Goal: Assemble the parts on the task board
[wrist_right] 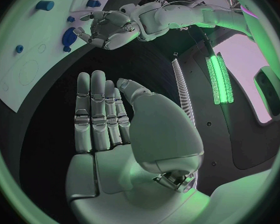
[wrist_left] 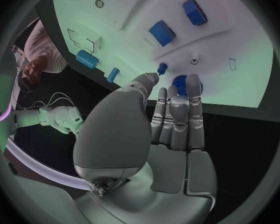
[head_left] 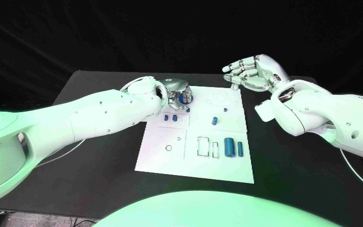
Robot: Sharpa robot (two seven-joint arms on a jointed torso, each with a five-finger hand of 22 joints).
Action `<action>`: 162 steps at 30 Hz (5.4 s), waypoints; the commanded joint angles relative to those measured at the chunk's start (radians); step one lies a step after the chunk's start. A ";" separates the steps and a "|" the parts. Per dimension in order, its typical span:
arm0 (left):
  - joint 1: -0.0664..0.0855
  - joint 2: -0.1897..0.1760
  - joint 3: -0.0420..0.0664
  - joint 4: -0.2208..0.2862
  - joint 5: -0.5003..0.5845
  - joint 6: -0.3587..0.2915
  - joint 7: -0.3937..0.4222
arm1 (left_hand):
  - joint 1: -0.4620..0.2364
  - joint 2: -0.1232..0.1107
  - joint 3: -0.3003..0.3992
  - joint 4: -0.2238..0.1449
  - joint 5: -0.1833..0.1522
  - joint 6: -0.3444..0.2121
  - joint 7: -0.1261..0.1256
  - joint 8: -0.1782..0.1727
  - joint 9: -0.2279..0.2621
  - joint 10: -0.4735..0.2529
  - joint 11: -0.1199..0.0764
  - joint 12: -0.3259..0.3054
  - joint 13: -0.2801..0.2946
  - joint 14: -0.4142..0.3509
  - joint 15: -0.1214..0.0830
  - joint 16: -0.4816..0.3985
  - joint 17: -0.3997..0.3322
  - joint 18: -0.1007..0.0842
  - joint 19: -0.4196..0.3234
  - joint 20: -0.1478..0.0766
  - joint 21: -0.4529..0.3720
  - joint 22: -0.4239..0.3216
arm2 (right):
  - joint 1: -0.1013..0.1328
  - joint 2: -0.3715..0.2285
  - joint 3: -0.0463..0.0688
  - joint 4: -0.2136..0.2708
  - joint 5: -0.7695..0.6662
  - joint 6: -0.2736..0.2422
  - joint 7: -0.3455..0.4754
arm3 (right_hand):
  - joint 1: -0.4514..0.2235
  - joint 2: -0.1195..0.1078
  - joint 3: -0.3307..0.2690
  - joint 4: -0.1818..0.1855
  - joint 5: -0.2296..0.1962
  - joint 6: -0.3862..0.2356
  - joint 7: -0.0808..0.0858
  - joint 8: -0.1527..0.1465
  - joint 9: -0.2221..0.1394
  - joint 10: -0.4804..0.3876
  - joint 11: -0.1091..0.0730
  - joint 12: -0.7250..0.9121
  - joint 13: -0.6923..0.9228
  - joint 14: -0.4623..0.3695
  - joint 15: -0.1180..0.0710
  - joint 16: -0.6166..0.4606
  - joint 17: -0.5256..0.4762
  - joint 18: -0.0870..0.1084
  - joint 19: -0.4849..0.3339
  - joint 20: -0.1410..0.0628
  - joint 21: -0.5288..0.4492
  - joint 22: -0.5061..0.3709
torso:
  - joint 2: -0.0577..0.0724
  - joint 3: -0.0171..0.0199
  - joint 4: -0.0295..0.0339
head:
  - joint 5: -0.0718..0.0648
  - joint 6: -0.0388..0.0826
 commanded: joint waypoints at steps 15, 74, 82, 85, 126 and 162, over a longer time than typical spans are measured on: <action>-0.003 0.037 -0.001 -0.038 -0.029 0.091 -0.024 | 0.008 0.013 0.006 0.007 -0.001 0.039 0.000 -0.028 -0.023 0.044 -0.004 -0.027 -0.034 0.044 -0.004 0.065 0.065 0.014 0.014 0.000 0.032 0.017 | -0.001 0.004 0.000 0.000 -0.002 0.013 0.011 | 0.000 0.005 -0.001 0.000 0.004 -0.001 0.007 0.007 -0.001 0.004 0.000 -0.001 -0.002 0.007 0.003 -0.007 0.002 0.004 -0.004 0.003 -0.005 0.001 | 0.001 0.0000 -0.0007 | -0.003 0.000; -0.015 0.079 -0.001 -0.091 -0.006 0.136 0.005 | 0.012 0.019 0.053 -0.019 -0.002 0.078 -0.011 -0.132 -0.064 0.150 -0.019 -0.134 -0.109 0.082 -0.020 0.125 0.111 0.005 0.034 -0.017 0.104 0.088 | 0.000 0.012 0.000 0.000 -0.001 0.016 0.011 | 0.002 0.008 0.001 -0.002 0.006 0.000 0.007 0.007 -0.001 0.005 -0.001 0.000 -0.004 0.009 0.002 -0.009 0.004 0.004 -0.003 0.003 -0.005 0.002 | 0.000 0.0004 0.0008 | -0.012 0.000; -0.015 0.078 -0.001 -0.091 0.006 0.144 0.003 | 0.012 0.025 0.056 -0.021 -0.002 0.088 -0.009 -0.135 -0.063 0.161 -0.018 -0.137 -0.110 0.083 -0.018 0.128 0.114 0.005 0.034 -0.014 0.107 0.091 | 0.000 0.012 0.000 -0.001 -0.001 0.016 0.011 | 0.004 0.009 0.002 -0.003 0.006 0.000 0.007 0.008 -0.001 0.005 -0.001 0.001 -0.004 0.009 0.002 -0.009 0.005 0.004 -0.003 0.003 -0.004 0.002 | -0.001 0.0005 0.0007 | -0.013 0.000; -0.015 0.078 -0.001 -0.091 0.009 0.149 0.001 | 0.011 0.027 0.057 -0.022 -0.002 0.094 -0.008 -0.136 -0.063 0.167 -0.019 -0.137 -0.110 0.084 -0.018 0.130 0.114 0.005 0.034 -0.013 0.109 0.093 | 0.000 0.012 0.000 -0.002 -0.001 0.016 0.011 | 0.004 0.009 0.002 -0.003 0.006 0.000 0.007 0.008 -0.001 0.005 -0.001 0.001 -0.004 0.009 0.002 -0.009 0.005 0.004 -0.003 0.003 -0.004 0.002 | 0.000 0.0006 0.0007 | -0.013 0.000; -0.015 0.015 0.018 -0.030 0.079 0.012 0.034 | 0.044 0.060 0.130 -0.094 0.000 0.181 0.003 -0.167 -0.059 0.255 -0.022 -0.197 -0.111 0.093 -0.024 0.146 0.117 0.002 0.043 -0.022 0.160 0.143 | -0.003 0.016 0.000 -0.019 0.000 0.014 0.014 | 0.006 0.011 0.004 -0.004 0.007 0.000 0.007 0.008 -0.001 0.005 -0.001 0.001 -0.005 0.010 0.002 -0.010 0.006 0.004 -0.003 0.003 -0.004 0.003 | -0.002 -0.0006 0.0013 | -0.016 0.014; -0.015 -0.094 0.047 0.010 0.104 0.090 0.018 | 0.002 0.037 0.114 -0.087 -0.005 0.192 0.004 -0.181 -0.061 0.268 -0.021 -0.222 -0.112 0.089 -0.021 0.144 0.102 0.003 0.031 -0.017 0.157 0.135 | -0.007 0.012 0.000 -0.022 0.008 0.015 0.014 | -0.003 0.013 0.002 0.001 0.002 -0.001 0.007 0.008 -0.002 0.004 0.000 0.003 -0.008 0.011 0.003 -0.014 0.010 0.003 -0.004 0.004 -0.004 0.004 | 0.000 0.0007 0.0007 | -0.014 0.011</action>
